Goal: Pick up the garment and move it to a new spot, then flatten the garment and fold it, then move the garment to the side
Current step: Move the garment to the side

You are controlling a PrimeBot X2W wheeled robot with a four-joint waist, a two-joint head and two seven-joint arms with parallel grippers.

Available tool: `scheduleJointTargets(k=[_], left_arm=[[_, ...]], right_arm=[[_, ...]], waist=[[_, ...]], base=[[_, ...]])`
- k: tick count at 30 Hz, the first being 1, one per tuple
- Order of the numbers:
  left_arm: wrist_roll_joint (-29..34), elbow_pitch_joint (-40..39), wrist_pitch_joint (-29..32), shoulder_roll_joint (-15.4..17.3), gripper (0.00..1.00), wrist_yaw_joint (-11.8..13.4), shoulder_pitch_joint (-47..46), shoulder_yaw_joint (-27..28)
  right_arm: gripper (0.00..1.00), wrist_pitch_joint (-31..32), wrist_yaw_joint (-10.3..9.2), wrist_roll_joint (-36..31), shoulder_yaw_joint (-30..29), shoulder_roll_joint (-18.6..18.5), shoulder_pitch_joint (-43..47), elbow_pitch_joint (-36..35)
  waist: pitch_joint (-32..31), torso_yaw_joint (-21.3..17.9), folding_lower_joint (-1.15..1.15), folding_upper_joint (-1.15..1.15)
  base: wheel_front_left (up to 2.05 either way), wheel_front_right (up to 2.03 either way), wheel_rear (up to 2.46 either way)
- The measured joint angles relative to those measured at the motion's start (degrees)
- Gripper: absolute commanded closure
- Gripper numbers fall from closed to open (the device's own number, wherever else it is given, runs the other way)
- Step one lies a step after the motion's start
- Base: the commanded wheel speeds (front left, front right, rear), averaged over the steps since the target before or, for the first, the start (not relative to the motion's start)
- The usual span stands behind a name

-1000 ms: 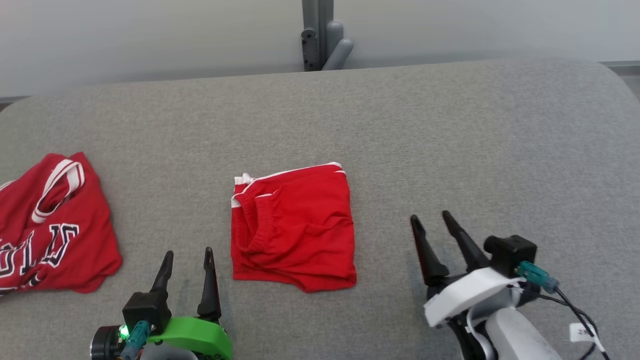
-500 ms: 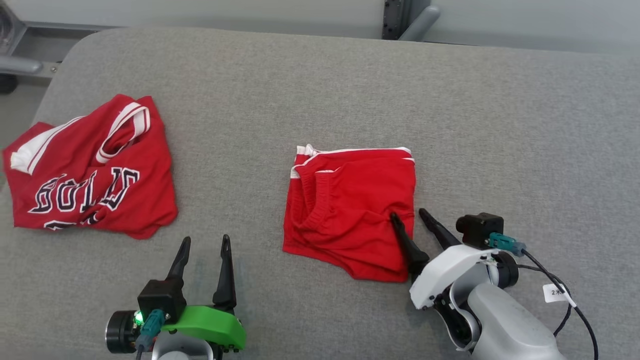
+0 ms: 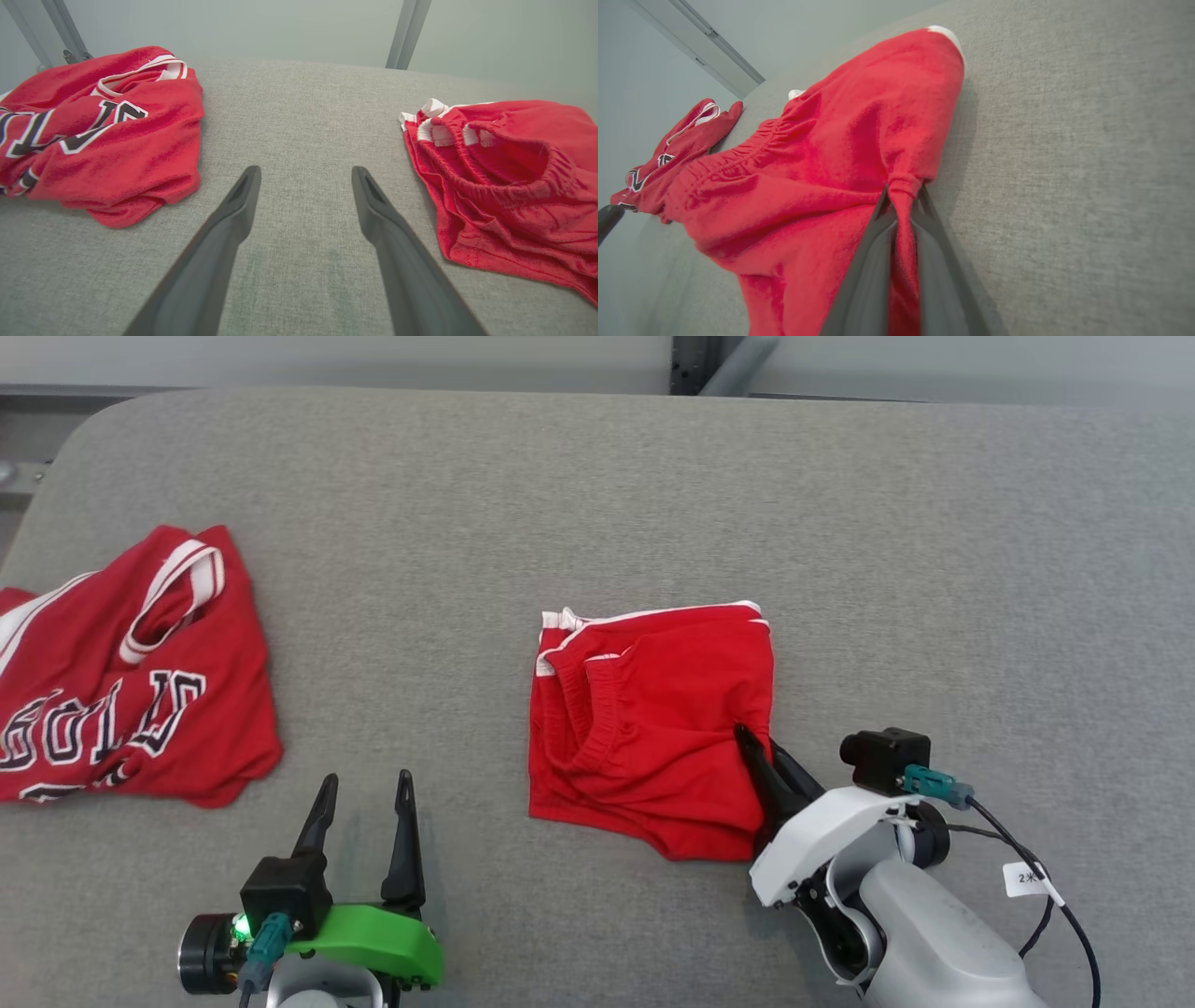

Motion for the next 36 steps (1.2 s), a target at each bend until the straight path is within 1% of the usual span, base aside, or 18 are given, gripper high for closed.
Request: scheduleJointTargets(k=[4, 7, 11, 14, 16, 19, 22, 24, 27, 30, 33, 36], left_arm=[[1.01, 0.31, 0.00, 0.00, 0.00, -0.82, -0.05, 0.68], [1.56, 0.83, 0.00, -0.01, 0.00, -1.41, -0.38, 0.91], [2.14, 1.56, 0.00, -0.01, 0.00, -2.13, -1.30, 1.52], [2.69, 1.75, 0.00, -0.01, 0.00, -2.64, -1.66, 1.74], [3.07, 2.03, 0.00, -0.02, 0.00, -3.23, -2.49, 0.82], [3.56, 3.16, 0.00, -0.04, 0.00, -4.36, -5.22, -1.21], [4.03, 3.87, 0.00, -0.15, 0.00, -4.87, -6.72, -2.34], [4.22, 4.09, 0.00, -0.13, 0.00, -4.88, -7.29, -2.38], [4.22, 3.89, 0.00, -0.13, 0.00, -4.37, -7.28, -1.44], [4.69, 3.42, 0.00, -0.12, 0.00, -4.14, -7.23, -1.46], [5.81, 3.10, 0.00, -0.11, 0.00, -4.34, -7.44, -1.59], [7.03, 2.77, 0.00, -0.12, 0.00, -4.39, -8.97, -1.48]], right_arm=[[1.00, 0.00, 0.00, -0.21, -0.31, 0.02, 0.51, -0.57], [1.00, 0.00, 0.00, -0.24, -0.13, -0.10, 1.26, -0.75], [1.00, 0.00, 0.00, -0.03, -0.05, -0.12, 1.31, -0.97], [1.00, 0.00, -0.01, 0.44, 1.27, -0.09, 1.29, -1.07], [1.00, 0.00, -0.01, 0.82, 1.97, -0.03, 1.23, -1.38], [1.00, 0.00, -0.01, 0.97, 1.20, 0.16, 1.30, -2.65], [1.00, 0.00, -0.02, 0.76, 0.57, 0.01, 1.76, -3.64], [1.00, 0.00, -0.02, 0.27, 1.34, 0.05, 1.86, -3.65], [1.00, 0.00, -0.02, 0.10, 3.67, 0.12, 0.71, -3.23], [1.00, 0.01, -0.02, 0.14, 4.98, -0.19, -2.30, -2.63], [1.00, 0.01, -0.02, -0.13, 5.20, -1.92, -6.08, -1.66], [1.00, 0.08, -0.01, -0.15, 4.53, -3.98, -10.68, -0.11]], waist=[[-0.08, -4.41, 0.00, 0.00], [-0.28, -8.62, 0.00, 0.00], [-0.86, -15.33, 0.00, 0.00], [-1.28, -20.66, 0.00, 0.00], [-1.46, -24.23, 0.00, 0.00], [-1.54, -29.03, 0.00, 0.00], [-1.36, -33.01, 0.00, 0.00], [-1.06, -35.15, 0.00, 0.00], [-0.35, -37.47, 0.00, 0.00], [0.83, -38.38, 0.00, 0.00], [1.50, -37.86, 0.00, 0.00], [2.06, -36.28, 0.00, 0.00]], base=[[0.00, 0.00, 0.00], [0.00, 0.00, 0.00], [0.00, 0.00, 0.00], [0.00, 0.00, 0.00], [0.00, 0.00, 0.00], [0.00, 0.00, 0.00], [0.00, 0.00, 0.00], [0.00, 0.00, 0.00], [0.00, 0.00, 0.00], [0.00, 0.00, 0.00], [0.00, 0.00, 0.00], [0.00, 0.00, 0.00]])
